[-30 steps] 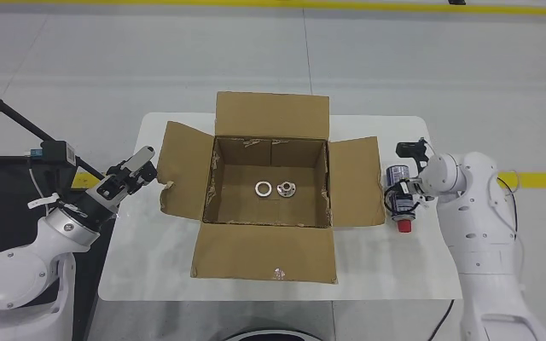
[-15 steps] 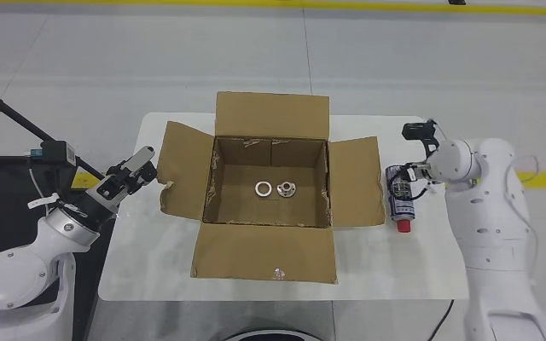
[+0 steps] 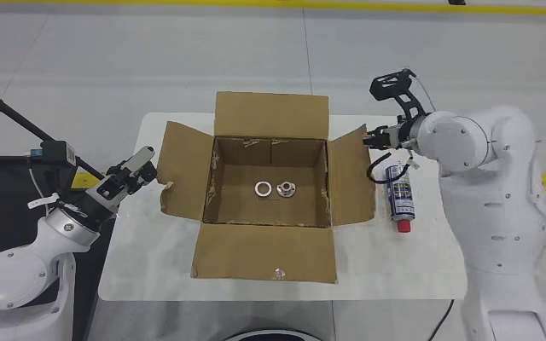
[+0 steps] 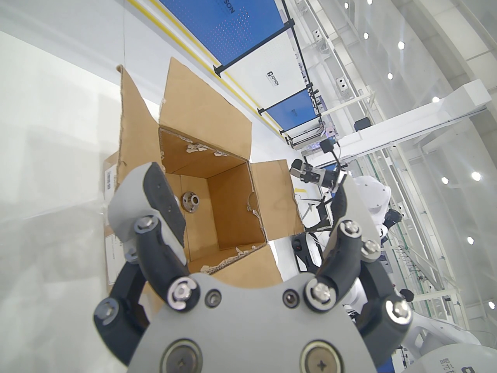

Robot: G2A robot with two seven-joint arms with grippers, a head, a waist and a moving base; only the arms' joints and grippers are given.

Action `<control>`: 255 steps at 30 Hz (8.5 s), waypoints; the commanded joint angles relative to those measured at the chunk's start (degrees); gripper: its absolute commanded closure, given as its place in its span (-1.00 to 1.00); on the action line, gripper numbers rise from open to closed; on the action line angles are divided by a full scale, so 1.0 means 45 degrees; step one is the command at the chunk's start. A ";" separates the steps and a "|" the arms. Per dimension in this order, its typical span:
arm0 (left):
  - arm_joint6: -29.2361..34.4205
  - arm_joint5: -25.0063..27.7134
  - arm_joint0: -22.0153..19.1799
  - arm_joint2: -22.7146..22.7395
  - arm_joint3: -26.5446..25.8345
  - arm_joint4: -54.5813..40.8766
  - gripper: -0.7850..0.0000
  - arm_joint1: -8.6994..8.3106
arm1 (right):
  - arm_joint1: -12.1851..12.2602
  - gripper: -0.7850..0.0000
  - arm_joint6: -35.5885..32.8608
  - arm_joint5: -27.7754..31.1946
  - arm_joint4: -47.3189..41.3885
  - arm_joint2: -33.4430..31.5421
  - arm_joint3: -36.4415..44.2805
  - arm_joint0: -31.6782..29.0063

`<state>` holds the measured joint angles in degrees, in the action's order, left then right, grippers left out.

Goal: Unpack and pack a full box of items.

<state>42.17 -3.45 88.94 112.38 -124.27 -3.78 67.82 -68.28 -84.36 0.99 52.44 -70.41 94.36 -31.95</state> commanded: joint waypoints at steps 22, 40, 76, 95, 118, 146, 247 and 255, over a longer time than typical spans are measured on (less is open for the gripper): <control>0.0000 0.0000 0.0000 0.0000 0.0000 0.0000 -1.00 0.0000 | -0.0606 -1.00 0.2096 -0.0049 -0.3180 0.2775 0.0342 0.0436; 0.0000 0.0000 0.0000 0.0000 0.0000 0.0000 -1.00 0.0000 | -0.1639 -1.00 0.4113 -0.0564 -0.2807 0.6687 -0.3803 0.0498; 0.0000 0.0000 0.0000 0.0000 0.0000 0.0000 -1.00 0.0000 | -0.3039 0.18 0.5501 -0.0844 -0.2106 0.7862 -0.7899 0.1259; 0.0000 0.0000 0.0000 0.0000 0.0000 0.0000 -1.00 0.0000 | -0.3431 1.00 0.5243 -0.0622 -0.1557 0.7706 -0.8167 0.1600; 0.0000 0.0000 0.0000 0.0000 0.0000 0.0000 -1.00 0.0000 | -0.1831 1.00 0.3364 0.2129 -0.4789 0.2402 -0.0738 -0.1287; 0.0000 0.0000 0.0000 0.0000 0.0000 0.0000 -1.00 0.0000 | -0.0206 1.00 0.1408 -0.0353 0.1278 -0.4976 0.4197 -0.4824; 0.0000 0.0000 0.0000 0.0000 0.0000 0.0000 -1.00 0.0000 | 0.0707 -0.83 0.4062 0.0047 0.0018 -0.3470 0.2356 -0.3565; 0.0000 0.0000 0.0000 0.0000 0.0000 0.0000 -1.00 0.0000 | 0.0297 -0.48 0.4089 0.1181 -0.3466 -0.0276 0.2751 -0.1890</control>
<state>42.17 -3.45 88.94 112.38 -124.27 -3.78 67.82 -66.65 -65.94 5.61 39.26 -74.12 107.49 -41.82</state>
